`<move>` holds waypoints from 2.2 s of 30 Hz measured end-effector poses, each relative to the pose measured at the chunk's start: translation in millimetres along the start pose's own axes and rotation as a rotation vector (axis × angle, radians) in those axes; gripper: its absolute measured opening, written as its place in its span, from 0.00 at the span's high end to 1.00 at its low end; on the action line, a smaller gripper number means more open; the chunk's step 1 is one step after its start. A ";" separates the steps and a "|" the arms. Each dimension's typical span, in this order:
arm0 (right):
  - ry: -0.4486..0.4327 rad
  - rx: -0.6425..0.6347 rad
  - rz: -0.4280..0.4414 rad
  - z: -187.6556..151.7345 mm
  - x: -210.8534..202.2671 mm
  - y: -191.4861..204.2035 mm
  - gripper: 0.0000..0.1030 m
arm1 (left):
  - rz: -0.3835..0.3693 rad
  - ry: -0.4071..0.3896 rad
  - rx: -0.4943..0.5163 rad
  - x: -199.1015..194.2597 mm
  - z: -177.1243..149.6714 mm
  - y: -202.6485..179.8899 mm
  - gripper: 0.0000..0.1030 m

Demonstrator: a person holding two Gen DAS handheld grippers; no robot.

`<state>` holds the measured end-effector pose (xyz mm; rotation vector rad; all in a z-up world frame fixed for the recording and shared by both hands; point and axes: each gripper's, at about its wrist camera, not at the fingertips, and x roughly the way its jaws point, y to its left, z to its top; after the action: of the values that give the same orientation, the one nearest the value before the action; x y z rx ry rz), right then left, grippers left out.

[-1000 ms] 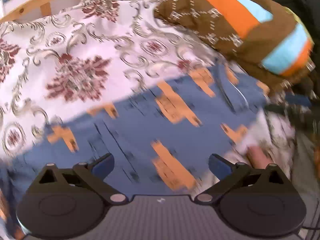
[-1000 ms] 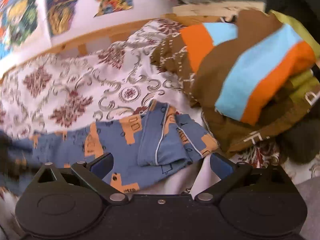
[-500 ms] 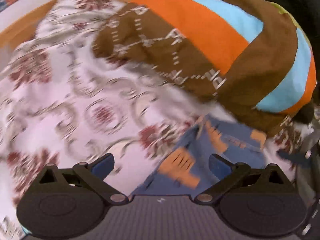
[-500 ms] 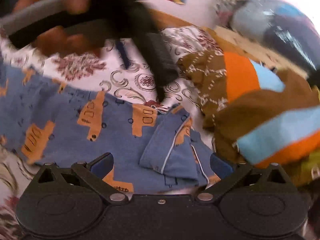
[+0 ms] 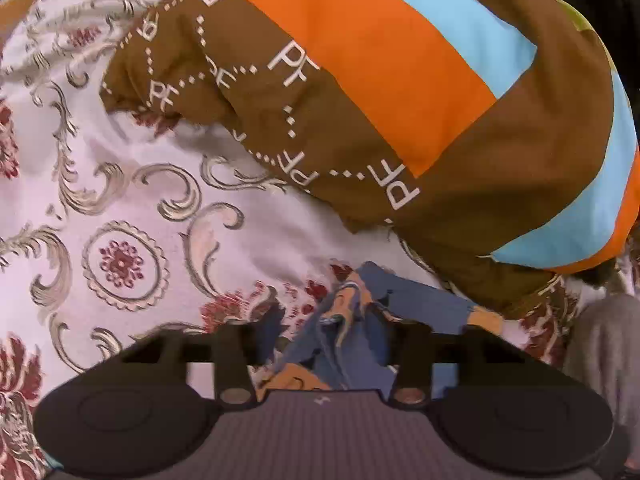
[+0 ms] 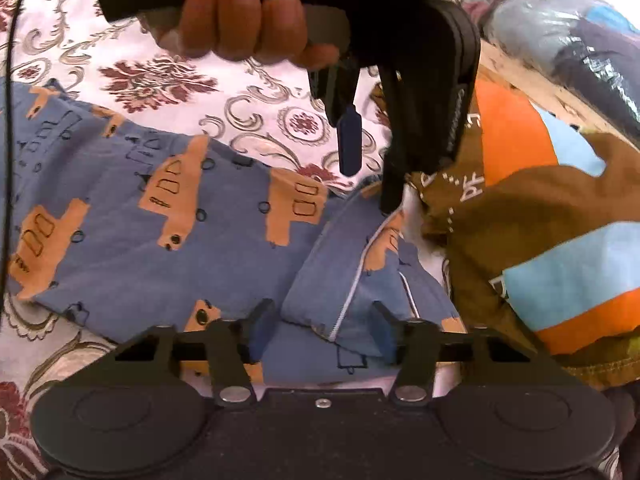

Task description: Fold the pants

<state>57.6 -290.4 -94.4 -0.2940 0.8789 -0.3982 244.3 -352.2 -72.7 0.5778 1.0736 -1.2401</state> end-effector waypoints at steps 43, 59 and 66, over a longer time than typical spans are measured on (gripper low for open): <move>-0.056 1.156 0.275 -68.4 1.1 -151.6 0.24 | -0.065 0.020 -0.185 -9.2 23.7 -19.3 0.09; -0.060 1.095 0.220 -63.2 6.8 -142.0 0.87 | -0.174 0.056 -0.356 9.1 -0.6 -4.5 0.10; -0.044 1.135 0.208 -69.9 0.2 -146.9 0.24 | -0.191 0.028 -0.398 0.5 -6.1 3.9 0.10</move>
<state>-29.3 -426.9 -77.1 0.8229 0.5206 -0.6282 246.0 -346.2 -76.5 0.1914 1.3810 -1.1400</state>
